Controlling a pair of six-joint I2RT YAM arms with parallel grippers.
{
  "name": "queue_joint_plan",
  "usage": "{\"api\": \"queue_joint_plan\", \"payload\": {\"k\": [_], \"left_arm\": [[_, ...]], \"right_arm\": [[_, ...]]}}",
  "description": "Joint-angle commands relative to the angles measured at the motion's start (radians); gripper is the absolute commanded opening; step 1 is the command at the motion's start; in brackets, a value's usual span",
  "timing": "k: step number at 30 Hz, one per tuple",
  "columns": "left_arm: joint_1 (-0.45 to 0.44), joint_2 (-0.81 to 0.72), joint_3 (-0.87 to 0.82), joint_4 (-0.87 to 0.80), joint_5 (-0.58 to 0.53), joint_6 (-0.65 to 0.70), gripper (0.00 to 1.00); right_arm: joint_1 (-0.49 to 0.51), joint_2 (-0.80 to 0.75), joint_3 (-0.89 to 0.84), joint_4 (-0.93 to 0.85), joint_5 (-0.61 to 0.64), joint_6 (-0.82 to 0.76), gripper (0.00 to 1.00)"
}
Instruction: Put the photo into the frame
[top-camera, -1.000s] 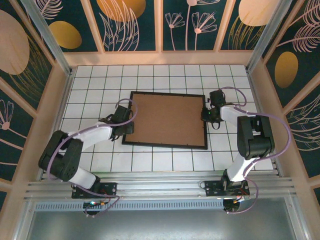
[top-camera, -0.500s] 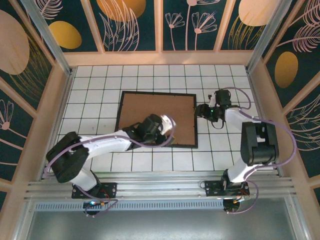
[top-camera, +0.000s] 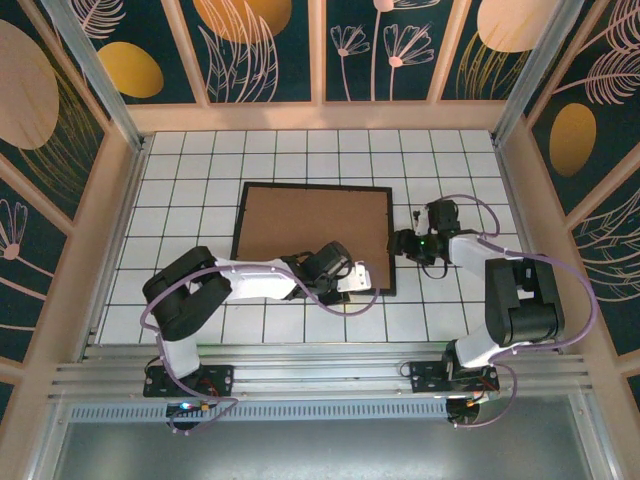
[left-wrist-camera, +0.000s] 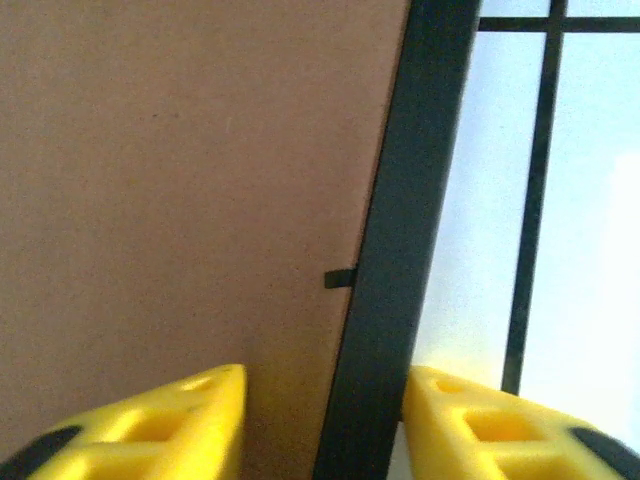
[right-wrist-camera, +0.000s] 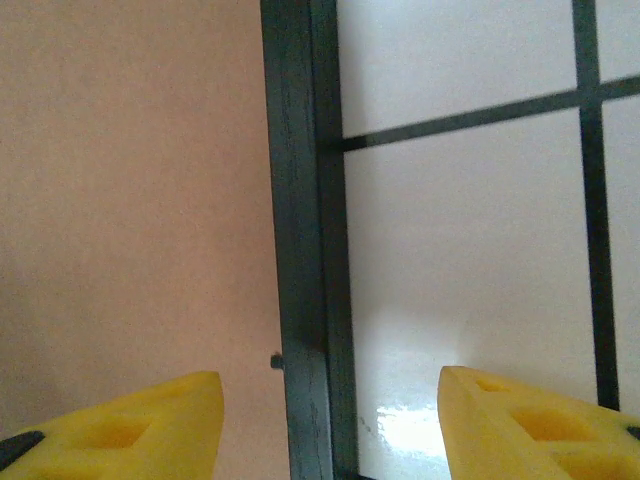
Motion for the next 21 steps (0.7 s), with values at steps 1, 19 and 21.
{"api": "queue_joint_plan", "payload": {"k": [1,19,21], "left_arm": [[0.003,0.003,-0.011,-0.019,-0.008,0.018,0.32],[0.083,-0.195,-0.109,0.262,0.098,-0.175,0.12],[0.082,-0.185,-0.116,0.262,0.091,-0.166,0.16]], "right_arm": [[0.007,-0.023,-0.020,0.024,-0.036,0.016,0.59],[-0.002,-0.078,-0.147,0.267,-0.408,0.229,0.64],[-0.003,-0.083,-0.153,0.325,-0.440,0.280,0.58]]}}
